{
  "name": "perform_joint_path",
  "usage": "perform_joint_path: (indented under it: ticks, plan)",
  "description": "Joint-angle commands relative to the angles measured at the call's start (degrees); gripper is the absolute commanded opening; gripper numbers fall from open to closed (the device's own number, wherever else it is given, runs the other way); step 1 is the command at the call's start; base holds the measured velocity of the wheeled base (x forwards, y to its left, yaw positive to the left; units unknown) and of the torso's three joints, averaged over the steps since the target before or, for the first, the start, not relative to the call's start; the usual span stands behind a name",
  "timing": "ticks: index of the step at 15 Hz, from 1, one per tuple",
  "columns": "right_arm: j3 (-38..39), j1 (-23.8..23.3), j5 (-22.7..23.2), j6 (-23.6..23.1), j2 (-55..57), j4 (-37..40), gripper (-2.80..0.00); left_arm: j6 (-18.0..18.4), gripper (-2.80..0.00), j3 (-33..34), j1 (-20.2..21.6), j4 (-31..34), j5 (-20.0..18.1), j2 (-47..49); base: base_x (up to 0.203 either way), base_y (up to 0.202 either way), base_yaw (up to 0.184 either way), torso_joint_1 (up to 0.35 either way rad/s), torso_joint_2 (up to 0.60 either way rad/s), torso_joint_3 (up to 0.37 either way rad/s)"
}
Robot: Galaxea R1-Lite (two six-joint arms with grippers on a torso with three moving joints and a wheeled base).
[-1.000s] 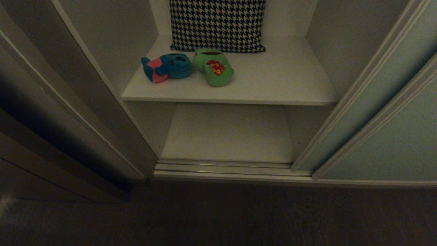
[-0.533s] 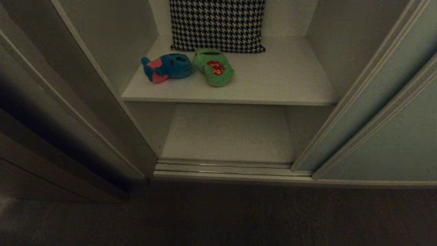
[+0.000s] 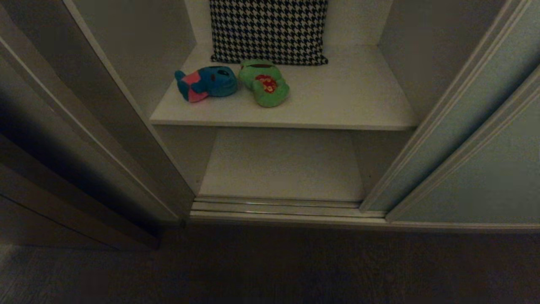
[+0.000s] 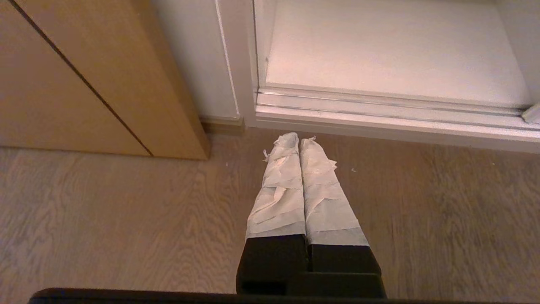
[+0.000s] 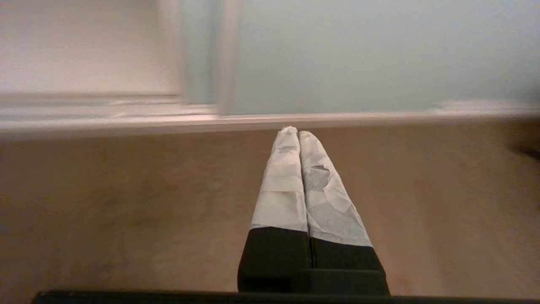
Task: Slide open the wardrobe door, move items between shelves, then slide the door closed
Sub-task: Close the door
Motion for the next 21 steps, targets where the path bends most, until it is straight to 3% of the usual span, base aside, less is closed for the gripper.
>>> perform_joint_path:
  ticks: [1,3,5,12,15,18,21]
  plan:
    - [-2.1,1.8,-4.2,0.2,3.9,0.1,-2.8,0.0,-2.8,0.0,0.1,0.0,0.1,0.2,0.0,0.0,0.0,0.0,0.0,0.0]
    - [-6.1,2.7,-6.1,0.7,6.0,0.4,-2.8,0.0,-2.8,0.0,0.0,0.0,0.1,0.2,0.0,0.0,0.0,0.0,0.0,0.0]
    - [-9.5,-2.1,-1.9,0.5,8.2,0.8,-2.8,0.0,-2.8,0.0,0.0,0.0,0.1,0.2,0.0,0.0,0.0,0.0,0.0,0.0]
    - [-21.5,-25.5,32.0,0.4,26.0,0.4,-2.8,0.0,-2.8,0.0,0.0,0.0,0.1,0.2,0.0,0.0,0.0,0.0,0.0,0.0]
    - [-22.7,-36.5,47.0,0.1,32.0,-5.4,-2.8,0.0,-2.8,0.0,0.0,0.0,0.1,0.2,0.0,0.0,0.0,0.0,0.0,0.0]
    - [-22.4,-46.1,56.1,0.1,37.6,-12.0,-2.8,0.0,-2.8,0.0,0.0,0.0,0.1,0.2,0.0,0.0,0.0,0.0,0.0,0.0]
    - [-21.6,-51.9,68.0,-0.8,41.2,-14.1,-2.8,0.0,-2.8,0.0,0.0,0.0,0.1,0.2,0.0,0.0,0.0,0.0,0.0,0.0]
